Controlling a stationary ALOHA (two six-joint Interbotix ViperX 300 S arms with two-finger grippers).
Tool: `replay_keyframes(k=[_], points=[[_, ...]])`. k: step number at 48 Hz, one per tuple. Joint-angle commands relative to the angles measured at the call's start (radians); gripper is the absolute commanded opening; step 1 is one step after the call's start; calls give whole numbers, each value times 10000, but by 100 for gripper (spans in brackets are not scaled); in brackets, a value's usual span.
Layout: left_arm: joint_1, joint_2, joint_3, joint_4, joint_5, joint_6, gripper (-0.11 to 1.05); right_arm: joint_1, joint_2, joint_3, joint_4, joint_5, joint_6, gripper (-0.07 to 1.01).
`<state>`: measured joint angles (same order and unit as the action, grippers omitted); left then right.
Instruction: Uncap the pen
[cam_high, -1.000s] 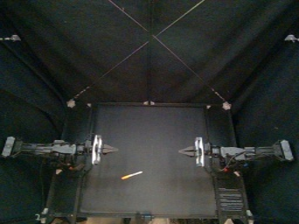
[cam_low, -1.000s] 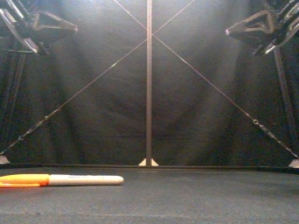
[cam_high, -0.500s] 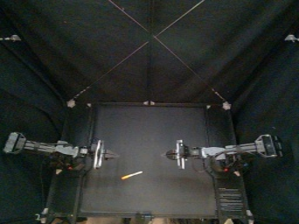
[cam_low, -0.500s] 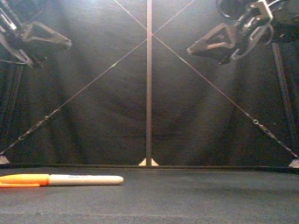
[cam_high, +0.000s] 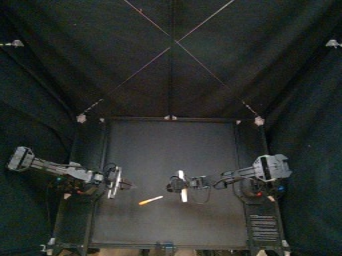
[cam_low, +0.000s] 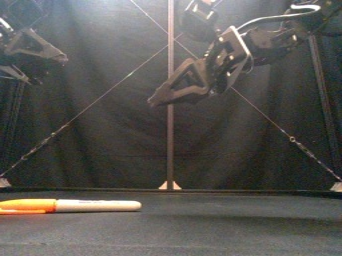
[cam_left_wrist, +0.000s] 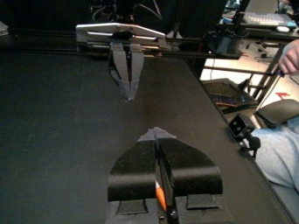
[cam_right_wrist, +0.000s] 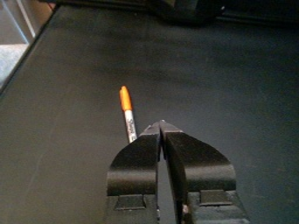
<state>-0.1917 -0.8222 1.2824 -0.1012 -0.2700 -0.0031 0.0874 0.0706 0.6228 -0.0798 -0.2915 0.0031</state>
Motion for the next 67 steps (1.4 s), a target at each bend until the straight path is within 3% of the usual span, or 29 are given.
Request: replay_keyframes(k=[1,11,19,32,51,67], points=[[-31,46,-107,15,123,31,41,46,414,-844,77,169,46,54],[-31,31,-92,0,598,31,60,77,1442,-1887,476,1043,153,77],[0,31,-92,-15,736,31,71,169,1994,-2393,706,2056,153,83],[153,31,-92,15,736,46,74,430,2823,-3037,736,2869,169,83],[337,31,-92,15,752,77,74,368,3160,-3007,1381,3037,153,80],[399,31,-77,15,752,61,74,383,3145,-2700,1442,3068,169,57]])
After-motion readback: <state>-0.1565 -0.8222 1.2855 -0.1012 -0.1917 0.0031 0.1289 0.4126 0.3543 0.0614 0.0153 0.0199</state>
